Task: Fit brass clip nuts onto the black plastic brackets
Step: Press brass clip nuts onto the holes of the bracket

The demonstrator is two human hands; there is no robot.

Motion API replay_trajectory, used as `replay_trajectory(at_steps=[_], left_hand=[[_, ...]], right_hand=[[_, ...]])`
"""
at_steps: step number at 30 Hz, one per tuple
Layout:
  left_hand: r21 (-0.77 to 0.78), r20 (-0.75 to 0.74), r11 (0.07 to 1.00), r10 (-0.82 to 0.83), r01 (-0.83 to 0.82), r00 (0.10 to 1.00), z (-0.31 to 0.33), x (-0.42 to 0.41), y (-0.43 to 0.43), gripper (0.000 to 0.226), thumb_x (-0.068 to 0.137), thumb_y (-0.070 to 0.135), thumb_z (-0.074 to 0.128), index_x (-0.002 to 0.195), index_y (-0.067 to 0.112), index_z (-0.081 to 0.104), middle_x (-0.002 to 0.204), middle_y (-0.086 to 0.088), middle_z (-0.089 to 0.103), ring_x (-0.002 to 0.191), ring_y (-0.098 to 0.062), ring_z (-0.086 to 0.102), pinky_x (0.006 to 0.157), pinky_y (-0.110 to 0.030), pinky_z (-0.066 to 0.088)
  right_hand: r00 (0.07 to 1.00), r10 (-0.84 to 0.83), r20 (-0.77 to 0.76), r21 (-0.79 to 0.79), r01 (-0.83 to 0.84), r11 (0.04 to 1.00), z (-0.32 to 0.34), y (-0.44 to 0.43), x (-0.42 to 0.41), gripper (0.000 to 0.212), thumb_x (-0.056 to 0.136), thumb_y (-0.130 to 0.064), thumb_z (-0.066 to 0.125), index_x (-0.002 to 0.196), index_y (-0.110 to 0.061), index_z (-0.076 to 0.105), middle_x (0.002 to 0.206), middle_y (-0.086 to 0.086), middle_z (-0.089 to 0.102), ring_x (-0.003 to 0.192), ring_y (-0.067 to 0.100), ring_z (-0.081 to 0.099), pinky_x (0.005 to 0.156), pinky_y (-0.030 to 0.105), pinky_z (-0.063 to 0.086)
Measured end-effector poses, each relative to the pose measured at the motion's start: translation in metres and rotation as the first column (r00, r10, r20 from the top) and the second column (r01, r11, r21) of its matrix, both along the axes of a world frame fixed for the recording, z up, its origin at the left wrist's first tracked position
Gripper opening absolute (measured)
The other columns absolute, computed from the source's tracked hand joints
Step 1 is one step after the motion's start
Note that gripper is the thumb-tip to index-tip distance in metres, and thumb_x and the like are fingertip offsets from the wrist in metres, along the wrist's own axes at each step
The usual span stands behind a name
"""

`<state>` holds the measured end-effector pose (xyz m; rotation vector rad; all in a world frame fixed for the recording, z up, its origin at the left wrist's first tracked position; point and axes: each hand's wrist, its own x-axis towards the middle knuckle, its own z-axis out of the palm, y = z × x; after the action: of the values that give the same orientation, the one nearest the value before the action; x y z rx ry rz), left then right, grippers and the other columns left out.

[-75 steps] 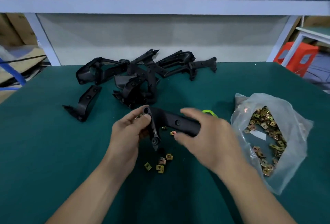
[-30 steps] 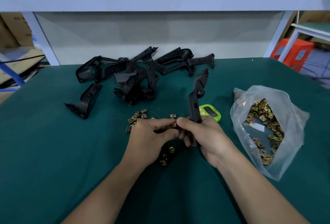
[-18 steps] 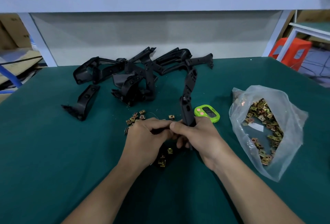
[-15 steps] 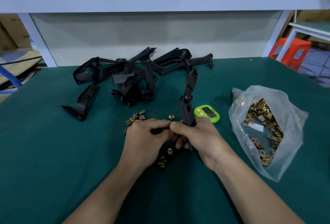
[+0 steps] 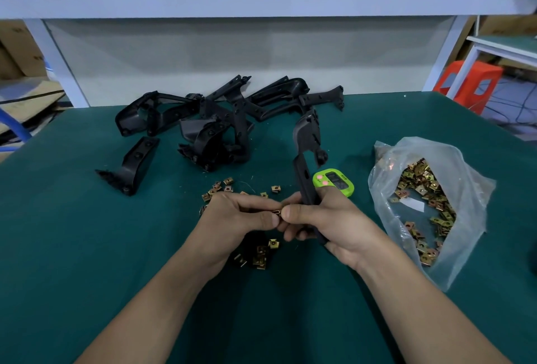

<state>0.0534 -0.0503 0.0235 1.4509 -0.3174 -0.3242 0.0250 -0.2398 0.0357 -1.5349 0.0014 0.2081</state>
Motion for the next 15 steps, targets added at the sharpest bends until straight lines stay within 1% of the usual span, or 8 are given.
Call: replay_trajectory(at_steps=[4,5,7,8,10,12,14,15], left_hand=[[0.003,-0.014,1.0,0.008,-0.008,1.0,-0.001,0.0,0.0,0.015,0.076,0.003,0.082,0.089,0.01,0.083,0.087,-0.013,0.079,0.085,-0.015,0.076,0.077,-0.016,0.055],[0.022,0.003,0.999,0.035,-0.035,0.999,-0.001,-0.001,-0.001,0.014,0.078,0.005,0.082,0.089,0.013,0.084,0.088,-0.01,0.079,0.086,-0.014,0.076,0.077,-0.015,0.054],[0.099,0.053,0.985,0.135,-0.139,0.989,-0.004,0.0,-0.002,0.012,0.081,0.014,0.083,0.087,0.025,0.084,0.087,-0.002,0.08,0.086,-0.008,0.075,0.075,-0.014,0.053],[0.147,0.08,0.968,0.193,-0.203,0.978,-0.006,0.002,-0.002,0.013,0.081,0.018,0.084,0.086,0.03,0.084,0.087,0.003,0.08,0.086,-0.006,0.074,0.076,-0.015,0.053],[0.222,0.11,0.929,0.28,-0.298,0.954,-0.011,0.006,-0.001,0.013,0.081,0.023,0.086,0.086,0.034,0.083,0.086,0.008,0.079,0.086,-0.005,0.074,0.079,-0.021,0.055],[0.229,0.105,0.916,0.314,-0.33,0.944,-0.014,0.007,0.001,0.012,0.08,0.022,0.086,0.084,0.033,0.083,0.083,0.006,0.079,0.081,-0.009,0.074,0.078,-0.028,0.056],[0.191,0.102,0.928,0.306,-0.321,0.946,-0.014,0.007,-0.001,0.012,0.08,0.018,0.086,0.082,0.029,0.083,0.08,0.0,0.079,0.075,-0.013,0.074,0.072,-0.029,0.057],[0.17,0.108,0.935,0.297,-0.312,0.949,-0.013,0.006,-0.001,0.011,0.078,0.018,0.086,0.081,0.028,0.083,0.078,-0.001,0.079,0.073,-0.013,0.073,0.069,-0.027,0.057]], right_hand=[[1.0,-0.001,-0.003,-0.034,0.001,0.999,-0.002,0.0,0.0,0.015,0.09,0.002,0.069,0.082,-0.009,0.075,0.074,0.014,0.073,0.06,0.02,0.069,0.052,0.022,0.046],[1.0,-0.01,-0.005,-0.03,0.01,0.999,-0.002,0.0,0.001,0.013,0.091,0.001,0.068,0.083,-0.008,0.074,0.074,0.014,0.073,0.06,0.02,0.069,0.052,0.021,0.047],[0.997,-0.071,0.02,-0.048,0.072,0.996,-0.005,0.001,0.002,0.01,0.091,0.0,0.068,0.084,-0.007,0.072,0.074,0.013,0.074,0.06,0.02,0.069,0.052,0.021,0.047],[0.991,-0.119,0.056,-0.08,0.123,0.989,-0.006,0.002,0.003,0.009,0.09,0.001,0.069,0.085,-0.007,0.071,0.073,0.013,0.074,0.06,0.02,0.07,0.052,0.022,0.046],[0.972,-0.194,0.134,-0.155,0.214,0.964,-0.008,0.005,0.003,0.011,0.084,0.0,0.074,0.084,-0.011,0.072,0.071,0.013,0.074,0.061,0.02,0.071,0.055,0.022,0.047],[0.956,-0.211,0.204,-0.231,0.256,0.938,-0.009,0.01,0.004,0.014,0.08,-0.003,0.076,0.08,-0.016,0.072,0.068,0.007,0.073,0.062,0.016,0.07,0.059,0.021,0.049],[0.947,-0.184,0.265,-0.331,0.268,0.905,-0.011,0.013,0.003,0.008,0.076,-0.009,0.075,0.074,-0.014,0.07,0.062,0.0,0.068,0.056,0.012,0.06,0.056,0.026,0.046],[0.943,-0.166,0.288,-0.381,0.272,0.884,-0.012,0.015,0.003,0.009,0.074,-0.013,0.075,0.072,-0.01,0.066,0.058,0.002,0.06,0.054,0.012,0.051,0.053,0.03,0.041]])
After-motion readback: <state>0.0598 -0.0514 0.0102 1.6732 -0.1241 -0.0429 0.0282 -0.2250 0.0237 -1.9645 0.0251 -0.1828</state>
